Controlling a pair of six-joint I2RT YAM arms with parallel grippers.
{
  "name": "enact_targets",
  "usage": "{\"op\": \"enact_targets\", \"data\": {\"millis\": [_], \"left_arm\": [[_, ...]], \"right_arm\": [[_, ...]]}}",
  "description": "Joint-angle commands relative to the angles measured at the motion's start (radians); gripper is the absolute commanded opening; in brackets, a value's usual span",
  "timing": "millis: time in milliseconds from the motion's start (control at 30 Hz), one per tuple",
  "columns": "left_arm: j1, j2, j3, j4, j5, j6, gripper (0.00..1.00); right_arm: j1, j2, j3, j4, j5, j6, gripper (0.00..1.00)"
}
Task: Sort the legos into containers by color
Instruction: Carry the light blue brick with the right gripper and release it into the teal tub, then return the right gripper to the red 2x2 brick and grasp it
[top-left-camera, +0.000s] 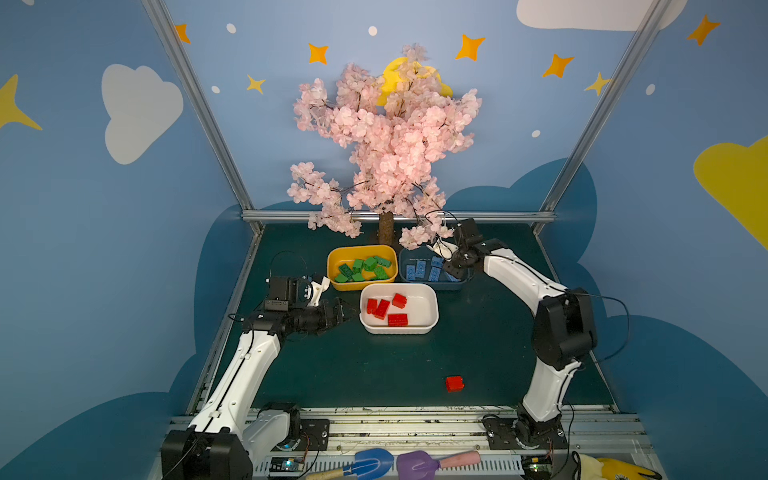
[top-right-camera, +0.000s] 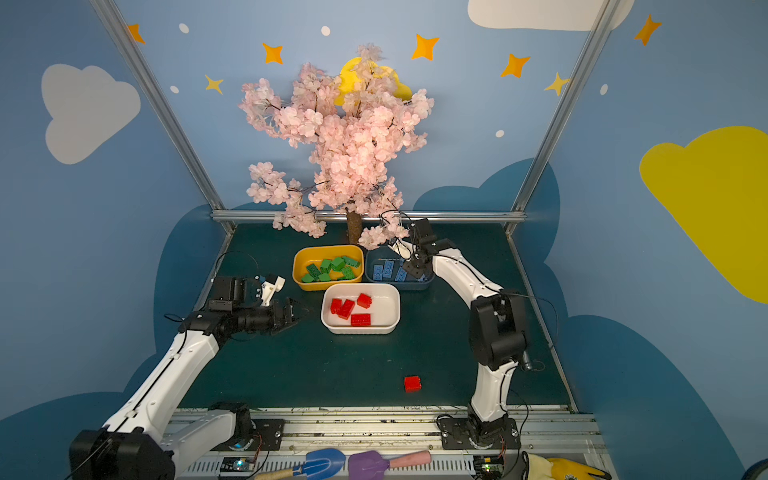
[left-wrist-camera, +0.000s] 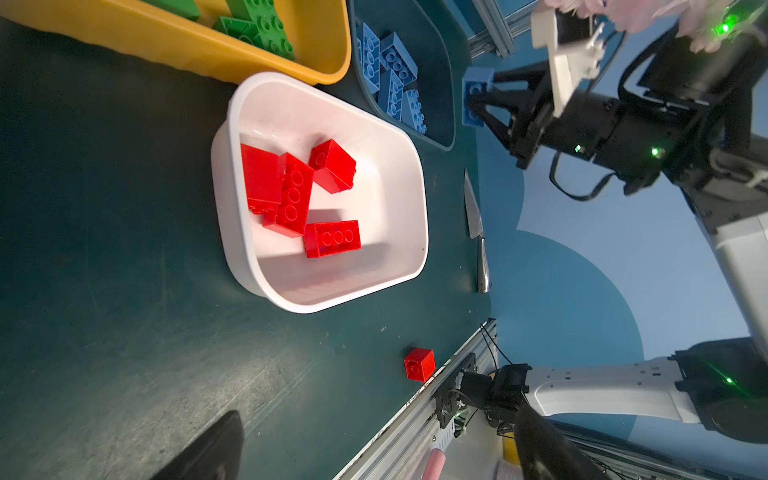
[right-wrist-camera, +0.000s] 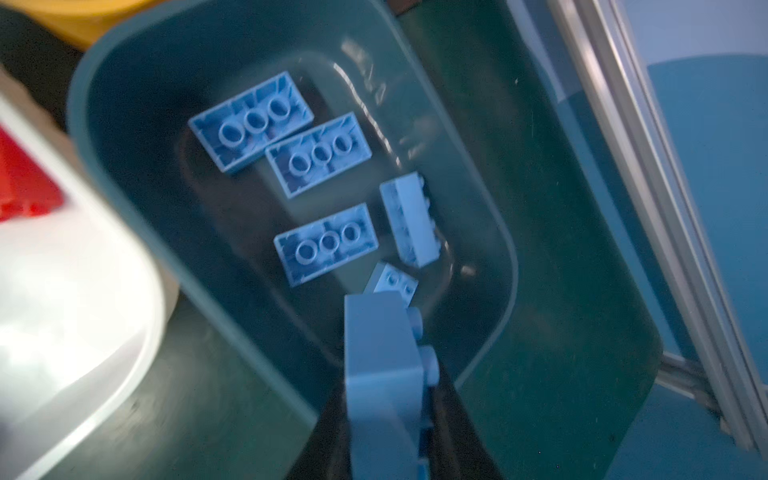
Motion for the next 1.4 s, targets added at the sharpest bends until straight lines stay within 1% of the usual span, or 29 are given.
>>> {"op": "enact_targets", "data": {"millis": [0, 133, 200, 233, 300, 367, 433, 500, 633, 733, 800, 900, 1033, 1133, 1267, 1367], "left_arm": [[-0.007, 0.000, 0.026, 0.025, 0.017, -0.021, 1.00], [-0.013, 0.001, 0.029, 0.025, 0.013, -0.025, 0.99], [-0.015, 0.000, 0.029, 0.020, 0.011, -0.021, 0.99], [-0.014, 0.001, 0.031, 0.018, 0.012, -0.019, 0.99], [-0.014, 0.000, 0.032, 0.013, 0.012, -0.015, 1.00], [-0.015, -0.001, 0.031, 0.010, 0.013, -0.011, 1.00], [-0.015, 0.000, 0.030, 0.010, 0.012, -0.008, 0.99], [-0.015, 0.002, 0.026, 0.010, 0.012, -0.007, 1.00], [-0.014, 0.004, 0.022, 0.013, 0.014, -0.004, 0.99], [-0.014, 0.008, 0.019, 0.016, 0.017, 0.000, 1.00], [-0.014, 0.015, 0.019, 0.019, 0.018, 0.002, 1.00], [-0.014, 0.027, 0.025, 0.018, 0.021, 0.009, 1.00], [-0.014, 0.024, 0.026, 0.016, 0.020, 0.011, 0.99], [-0.015, 0.022, 0.018, 0.013, 0.021, 0.015, 1.00], [-0.015, 0.018, 0.004, 0.014, 0.020, 0.019, 1.00], [-0.015, 0.020, -0.007, 0.033, 0.021, 0.008, 0.99]], "right_arm": [[-0.008, 0.082, 0.112, -0.016, -0.063, -0.016, 0.15], [-0.005, 0.180, 0.237, -0.070, -0.164, 0.041, 0.16], [-0.004, 0.201, 0.259, -0.069, -0.206, 0.072, 0.20], [-0.002, 0.204, 0.261, -0.064, -0.217, 0.080, 0.24], [0.001, 0.202, 0.260, -0.065, -0.218, 0.087, 0.38], [-0.001, 0.183, 0.241, -0.062, -0.210, 0.088, 0.49], [-0.005, 0.143, 0.202, -0.049, -0.202, 0.091, 0.53], [-0.011, 0.069, 0.129, -0.023, -0.209, 0.093, 0.57], [-0.013, -0.089, -0.024, -0.019, -0.249, 0.081, 0.59], [-0.002, -0.244, -0.178, -0.025, -0.332, 0.083, 0.60], [0.016, -0.348, -0.287, -0.039, -0.435, 0.039, 0.61], [0.074, -0.493, -0.452, -0.025, -0.513, 0.042, 0.62], [0.183, -0.658, -0.642, -0.030, -0.494, 0.062, 0.64], [0.244, -0.766, -0.762, -0.072, -0.458, 0.061, 0.64], [0.277, -0.889, -0.850, -0.194, -0.411, -0.019, 0.65], [0.298, -0.910, -0.901, -0.271, -0.385, -0.072, 0.66]]}}
